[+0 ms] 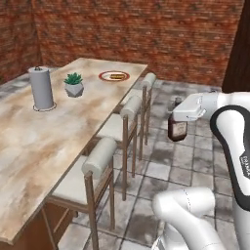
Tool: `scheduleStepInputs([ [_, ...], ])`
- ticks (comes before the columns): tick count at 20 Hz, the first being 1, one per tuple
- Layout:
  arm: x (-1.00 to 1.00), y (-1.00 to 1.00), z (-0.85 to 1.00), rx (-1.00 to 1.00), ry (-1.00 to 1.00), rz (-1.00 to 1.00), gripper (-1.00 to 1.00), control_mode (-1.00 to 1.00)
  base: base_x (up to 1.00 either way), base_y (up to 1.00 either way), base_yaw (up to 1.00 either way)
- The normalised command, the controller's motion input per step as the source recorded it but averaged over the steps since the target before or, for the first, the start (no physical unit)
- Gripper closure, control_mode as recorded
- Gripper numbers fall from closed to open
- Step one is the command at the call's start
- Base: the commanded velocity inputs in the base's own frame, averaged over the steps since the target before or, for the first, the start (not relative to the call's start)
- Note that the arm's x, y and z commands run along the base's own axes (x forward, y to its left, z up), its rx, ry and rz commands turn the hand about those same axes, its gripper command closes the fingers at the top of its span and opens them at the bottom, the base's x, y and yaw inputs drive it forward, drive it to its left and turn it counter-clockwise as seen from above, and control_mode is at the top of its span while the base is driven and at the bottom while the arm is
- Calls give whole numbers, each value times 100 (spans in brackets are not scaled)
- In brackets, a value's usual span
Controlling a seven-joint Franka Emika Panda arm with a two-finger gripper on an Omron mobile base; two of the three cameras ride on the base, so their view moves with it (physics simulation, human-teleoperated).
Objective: Move the hot dog bun to the plate on the dining table and place the condiment next to that plate. Then navigate to the fridge and take the sausage and place it on the plate as well.
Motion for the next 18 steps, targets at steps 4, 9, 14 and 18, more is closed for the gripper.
scheduleStepInputs([
  [4,0,0,0,0,0,0,100,100,100,-84,39],
  [9,0,0,0,0,0,0,100,100,100,-81,41],
  [14,0,0,0,0,0,0,100,100,100,-86,40],
  [18,0,0,0,0,0,0,100,100,100,-92,39],
])
